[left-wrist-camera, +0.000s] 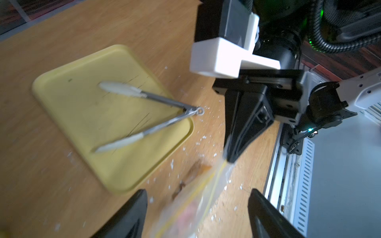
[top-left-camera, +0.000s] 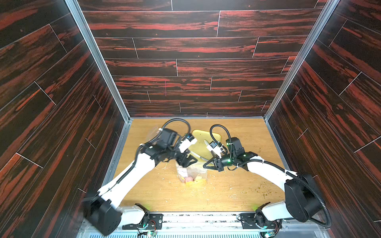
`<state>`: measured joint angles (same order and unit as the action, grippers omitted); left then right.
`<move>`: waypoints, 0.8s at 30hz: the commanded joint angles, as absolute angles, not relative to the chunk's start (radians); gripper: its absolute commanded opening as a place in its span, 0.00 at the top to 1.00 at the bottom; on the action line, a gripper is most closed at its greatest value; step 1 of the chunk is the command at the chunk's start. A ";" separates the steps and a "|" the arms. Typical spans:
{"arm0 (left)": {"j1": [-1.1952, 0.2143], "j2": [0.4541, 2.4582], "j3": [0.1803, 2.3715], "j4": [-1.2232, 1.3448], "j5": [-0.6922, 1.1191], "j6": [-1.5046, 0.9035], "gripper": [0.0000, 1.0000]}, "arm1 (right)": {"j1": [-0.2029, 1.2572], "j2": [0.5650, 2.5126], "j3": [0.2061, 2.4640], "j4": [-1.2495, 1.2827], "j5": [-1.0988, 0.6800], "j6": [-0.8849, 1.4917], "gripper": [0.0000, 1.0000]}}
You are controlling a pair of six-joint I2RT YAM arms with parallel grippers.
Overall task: Put the cookies into a resealable bag to prevent moisture
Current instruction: Close the ziploc bag at the center of the board.
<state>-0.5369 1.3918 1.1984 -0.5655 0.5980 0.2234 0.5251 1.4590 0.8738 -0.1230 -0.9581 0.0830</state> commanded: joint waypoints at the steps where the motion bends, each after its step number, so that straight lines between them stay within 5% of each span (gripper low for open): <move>1: -0.570 1.466 1.251 -0.566 0.648 0.321 0.21 | 0.516 1.486 0.901 -0.171 -0.996 0.042 1.00; 11: -0.628 1.547 1.252 -0.593 0.672 0.355 0.25 | 0.497 1.491 0.903 -0.178 -1.007 0.044 1.00; 17: -0.628 1.563 1.270 -0.634 0.647 0.385 0.52 | 0.491 1.494 0.906 -0.181 -1.015 0.038 1.00; 24: -0.629 1.560 1.259 -0.617 0.655 0.380 0.57 | 0.489 1.493 0.901 -0.179 -1.015 0.039 1.00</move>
